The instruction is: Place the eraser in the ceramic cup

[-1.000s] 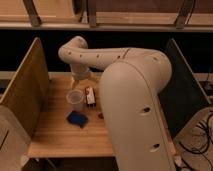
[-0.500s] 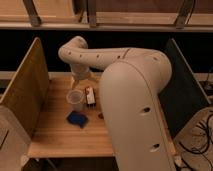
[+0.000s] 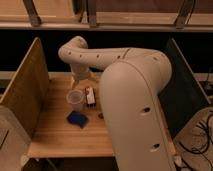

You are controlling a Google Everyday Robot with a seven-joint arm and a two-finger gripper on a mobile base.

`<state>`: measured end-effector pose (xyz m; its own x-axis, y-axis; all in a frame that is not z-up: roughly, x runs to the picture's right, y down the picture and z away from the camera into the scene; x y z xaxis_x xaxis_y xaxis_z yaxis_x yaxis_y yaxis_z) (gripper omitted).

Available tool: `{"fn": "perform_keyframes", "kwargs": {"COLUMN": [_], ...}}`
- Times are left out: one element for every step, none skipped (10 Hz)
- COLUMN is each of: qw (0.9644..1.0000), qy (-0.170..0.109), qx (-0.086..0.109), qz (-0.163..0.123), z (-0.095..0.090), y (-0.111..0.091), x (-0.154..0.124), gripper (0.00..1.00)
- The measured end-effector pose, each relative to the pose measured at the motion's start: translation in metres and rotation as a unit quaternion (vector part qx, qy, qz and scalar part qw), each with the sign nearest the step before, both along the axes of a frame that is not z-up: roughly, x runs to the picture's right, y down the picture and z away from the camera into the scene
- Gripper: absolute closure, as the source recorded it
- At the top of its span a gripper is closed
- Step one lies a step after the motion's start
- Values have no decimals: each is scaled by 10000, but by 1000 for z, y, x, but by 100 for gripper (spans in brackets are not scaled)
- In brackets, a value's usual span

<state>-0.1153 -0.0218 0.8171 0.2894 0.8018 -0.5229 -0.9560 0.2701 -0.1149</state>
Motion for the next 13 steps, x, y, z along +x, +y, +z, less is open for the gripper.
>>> {"fn": "perform_keyframes", "kwargs": {"qw": [10000, 10000, 10000, 9999, 9990, 9969, 9936, 9905, 9885, 9889, 9919, 9936, 9938], "qy": [0, 1, 3, -3, -70, -180, -328, -474, -628, -725, -759, -753, -752], "qx": [0, 4, 29, 147, 415, 737, 1038, 1248, 1350, 1289, 1014, 840, 815], "qz": [0, -5, -24, -56, -115, -207, -292, -320, -244, -132, 4, 52, 71], "z": [0, 0, 1, 3, 9, 15, 20, 25, 30, 36, 45, 50, 50], "y": [0, 0, -1, -7, -24, -45, -65, -78, -82, -73, -44, -27, -25], "x": [0, 0, 0, 2, 5, 7, 8, 8, 6, 4, 5, 6, 6], "gripper": [20, 20, 20, 20, 20, 20, 20, 20, 20, 20, 20, 20, 20]}}
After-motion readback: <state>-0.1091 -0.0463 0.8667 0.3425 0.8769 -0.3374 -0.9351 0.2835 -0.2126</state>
